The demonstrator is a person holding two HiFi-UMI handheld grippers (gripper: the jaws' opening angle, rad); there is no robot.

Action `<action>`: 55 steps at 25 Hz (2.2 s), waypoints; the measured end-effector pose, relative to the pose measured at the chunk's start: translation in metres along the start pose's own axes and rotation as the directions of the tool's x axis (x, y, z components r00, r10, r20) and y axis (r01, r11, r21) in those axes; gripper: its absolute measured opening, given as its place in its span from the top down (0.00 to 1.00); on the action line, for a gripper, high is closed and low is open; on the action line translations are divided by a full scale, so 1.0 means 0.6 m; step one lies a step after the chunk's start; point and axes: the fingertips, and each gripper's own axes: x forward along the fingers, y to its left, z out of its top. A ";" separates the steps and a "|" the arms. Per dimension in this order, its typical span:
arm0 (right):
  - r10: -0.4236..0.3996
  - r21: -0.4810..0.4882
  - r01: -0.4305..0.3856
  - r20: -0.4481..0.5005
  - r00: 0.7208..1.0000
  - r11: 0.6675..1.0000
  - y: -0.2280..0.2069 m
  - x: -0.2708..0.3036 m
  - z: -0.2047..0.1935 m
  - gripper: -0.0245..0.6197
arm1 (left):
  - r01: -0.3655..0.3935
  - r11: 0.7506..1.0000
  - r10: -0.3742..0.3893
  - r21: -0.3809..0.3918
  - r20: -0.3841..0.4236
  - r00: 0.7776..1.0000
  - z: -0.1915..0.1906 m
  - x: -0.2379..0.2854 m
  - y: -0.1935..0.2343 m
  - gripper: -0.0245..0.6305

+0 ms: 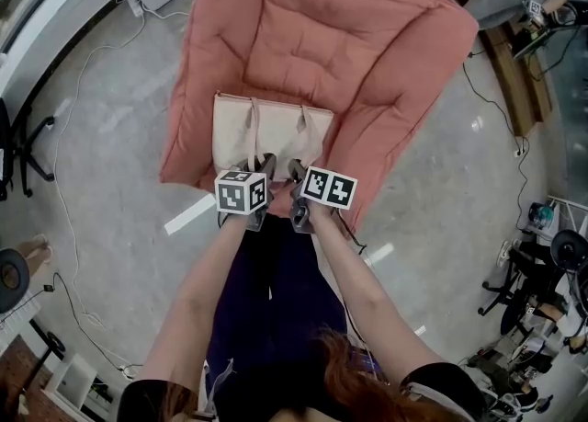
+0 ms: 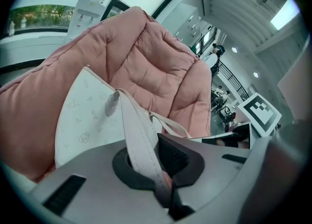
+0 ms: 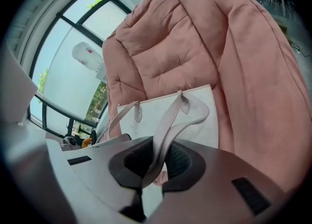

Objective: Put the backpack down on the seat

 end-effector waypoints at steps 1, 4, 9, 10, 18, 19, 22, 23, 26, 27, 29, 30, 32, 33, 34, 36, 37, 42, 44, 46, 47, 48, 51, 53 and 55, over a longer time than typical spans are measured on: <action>0.001 0.005 -0.001 -0.003 1.000 1.000 -0.003 0.007 0.001 0.90 | -0.005 1.000 0.005 0.006 -0.005 1.000 0.001 0.006 0.005 0.93; 0.010 0.037 -0.009 -0.011 1.000 0.999 -0.010 0.028 0.004 0.90 | -0.012 1.000 0.012 0.001 -0.015 1.000 0.008 0.019 0.023 0.93; -0.022 0.017 0.022 -0.009 1.000 1.000 -0.025 0.048 0.014 0.90 | -0.021 0.996 0.027 0.086 -0.064 0.998 0.003 0.040 0.036 0.93; -0.029 0.012 0.029 -0.007 1.000 1.000 -0.027 0.052 0.016 0.90 | -0.021 0.996 0.027 0.091 -0.069 0.997 0.003 0.042 0.040 0.93; -0.024 0.131 0.021 0.024 0.999 0.991 -0.043 0.056 0.029 0.54 | -0.075 0.997 0.074 0.016 0.034 0.997 0.033 0.039 0.060 0.83; -0.022 0.169 0.015 0.042 0.999 0.986 -0.048 0.051 0.034 0.54 | -0.078 0.997 0.078 -0.019 0.046 0.996 0.036 0.039 0.062 0.55; -0.020 0.277 -0.008 0.097 0.995 0.961 -0.059 0.039 0.046 0.52 | -0.078 0.987 0.088 -0.140 0.067 0.994 0.042 0.034 0.077 0.52; -0.020 0.300 -0.012 0.104 0.994 0.954 -0.062 0.035 0.046 0.52 | -0.077 0.983 0.090 -0.166 0.072 0.993 0.042 0.030 0.081 0.51; -0.024 0.323 -0.014 0.111 0.994 0.946 -0.063 0.018 0.041 0.52 | -0.080 0.979 0.095 -0.187 0.072 0.993 0.041 0.011 0.085 0.51; -0.027 0.322 -0.011 0.112 0.993 0.947 -0.062 0.012 0.039 0.52 | -0.081 0.980 0.095 -0.181 0.070 0.993 0.040 0.003 0.086 0.51; -0.033 0.321 -0.004 0.111 0.993 0.947 -0.062 -0.004 0.029 0.52 | -0.080 0.984 0.091 -0.161 0.062 0.994 0.035 -0.013 0.083 0.51; -0.036 0.322 -0.001 0.109 0.993 0.947 -0.062 -0.013 0.023 0.52 | -0.077 0.986 0.086 -0.150 0.055 0.995 0.029 -0.020 0.079 0.51; -0.042 0.322 0.005 0.108 0.993 0.947 -0.061 -0.030 0.011 0.52 | -0.067 0.989 0.072 -0.135 0.035 0.997 0.016 -0.030 0.070 0.51; -0.045 0.318 0.008 0.109 0.993 0.948 -0.060 -0.038 0.006 0.52 | -0.061 0.989 0.065 -0.132 0.028 0.997 0.012 -0.034 0.065 0.51; -0.044 0.313 0.007 0.111 0.993 0.950 -0.059 -0.045 0.003 0.52 | -0.056 0.989 0.060 -0.134 0.026 0.998 0.009 -0.038 0.060 0.51; -0.024 0.309 -0.014 0.117 0.993 0.951 -0.051 -0.061 -0.003 0.52 | -0.047 0.987 0.052 -0.152 0.034 0.998 0.007 -0.050 0.047 0.51; -0.005 0.308 -0.034 0.123 0.992 0.951 -0.044 -0.070 -0.005 0.52 | -0.039 0.986 0.047 -0.163 0.042 0.998 0.008 -0.057 0.038 0.51; 0.066 0.249 -0.109 0.175 0.982 0.962 0.001 -0.121 0.007 0.52 | 0.017 0.993 -0.008 -0.121 0.076 0.997 0.029 -0.099 -0.028 0.51; 0.101 0.230 -0.147 0.200 0.974 0.962 0.024 -0.139 0.017 0.52 | 0.032 0.996 -0.024 -0.080 0.091 0.996 0.042 -0.117 -0.051 0.51; 0.134 0.217 -0.185 0.227 0.965 0.958 0.048 -0.156 0.030 0.52 | 0.046 0.997 -0.039 -0.058 0.107 0.993 0.058 -0.132 -0.067 0.51; 0.146 0.208 -0.197 0.237 0.960 0.958 0.058 -0.163 0.037 0.52 | 0.049 0.998 -0.044 -0.046 0.114 0.993 0.066 -0.139 -0.072 0.51; 0.155 0.198 -0.206 0.244 0.957 0.958 0.068 -0.169 0.042 0.52 | 0.050 0.998 -0.046 -0.030 0.120 0.992 0.073 -0.146 -0.077 0.51; 0.188 0.173 -0.237 0.259 0.947 0.956 0.094 -0.192 0.055 0.52 | 0.051 0.998 -0.054 0.028 0.131 0.990 0.089 -0.167 -0.093 0.51; 0.212 0.157 -0.263 0.281 0.936 0.952 0.113 -0.214 0.065 0.52 | 0.050 0.997 -0.059 0.066 0.138 0.989 0.100 -0.182 -0.106 0.51; 0.225 0.136 -0.277 0.308 0.924 0.951 0.127 -0.237 0.072 0.52 | 0.045 0.993 -0.061 0.105 0.150 0.987 0.108 -0.198 -0.119 0.51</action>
